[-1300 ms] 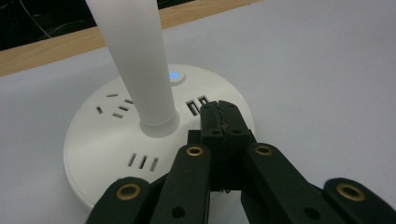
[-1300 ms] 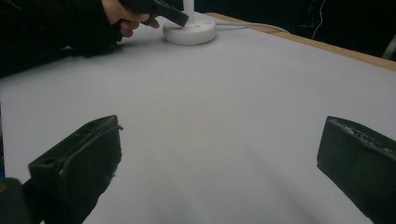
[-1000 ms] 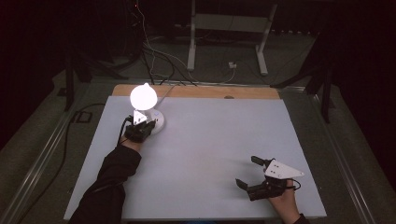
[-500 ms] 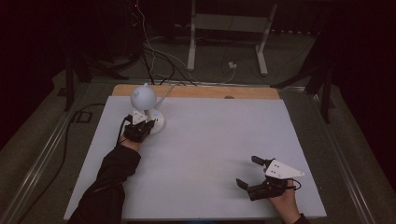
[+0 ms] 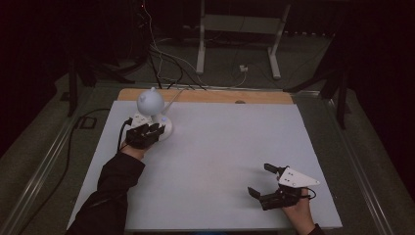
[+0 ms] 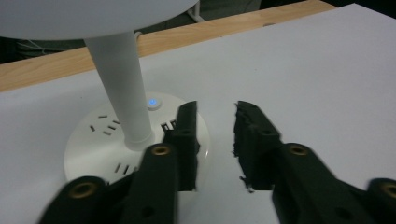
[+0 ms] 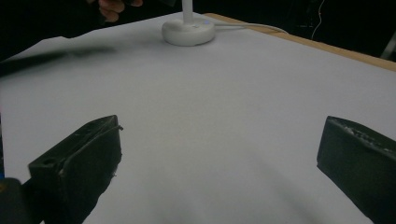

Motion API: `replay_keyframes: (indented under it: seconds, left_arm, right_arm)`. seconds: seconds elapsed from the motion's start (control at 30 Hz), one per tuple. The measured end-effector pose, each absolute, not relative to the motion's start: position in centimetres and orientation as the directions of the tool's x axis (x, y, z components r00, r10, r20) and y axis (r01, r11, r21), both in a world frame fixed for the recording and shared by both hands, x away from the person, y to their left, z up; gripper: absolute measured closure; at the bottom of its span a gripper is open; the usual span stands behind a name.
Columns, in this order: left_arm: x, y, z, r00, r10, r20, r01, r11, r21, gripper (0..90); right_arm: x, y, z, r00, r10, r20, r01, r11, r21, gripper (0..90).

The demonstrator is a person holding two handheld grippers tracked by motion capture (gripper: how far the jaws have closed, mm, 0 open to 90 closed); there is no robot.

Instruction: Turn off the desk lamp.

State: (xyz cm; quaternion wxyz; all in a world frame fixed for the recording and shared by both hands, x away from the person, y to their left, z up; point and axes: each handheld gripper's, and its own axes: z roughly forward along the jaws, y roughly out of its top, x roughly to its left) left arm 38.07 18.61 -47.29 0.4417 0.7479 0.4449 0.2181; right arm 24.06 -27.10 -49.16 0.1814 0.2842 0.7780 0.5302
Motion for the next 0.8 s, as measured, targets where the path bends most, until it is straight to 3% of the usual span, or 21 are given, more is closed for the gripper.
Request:
replay_keyframes:
  seconds: [0.2, 0.53, 0.8]
  left_arm:
    - [36.7, 18.6, -46.5, 0.524, 0.846, -0.101, 0.484, -0.198, 0.852, 53.4]
    - [33.2, 18.6, -46.1, 0.547, 0.828, -0.122, 0.497, -0.204, 0.843, 18.9]
    - [31.0, 19.5, -46.4, 0.589, 0.794, -0.152, 0.505, -0.215, 0.836, 1.8]
  right_arm:
    - [24.0, -27.1, -49.1, -0.772, 0.635, 0.020, 0.249, 0.274, 0.929, 0.0]
    - [24.0, -27.2, -49.0, -0.775, 0.632, 0.018, 0.242, 0.271, 0.932, 0.0]
    - [24.0, -27.1, -49.0, -0.777, 0.629, 0.018, 0.243, 0.274, 0.930, 0.0]
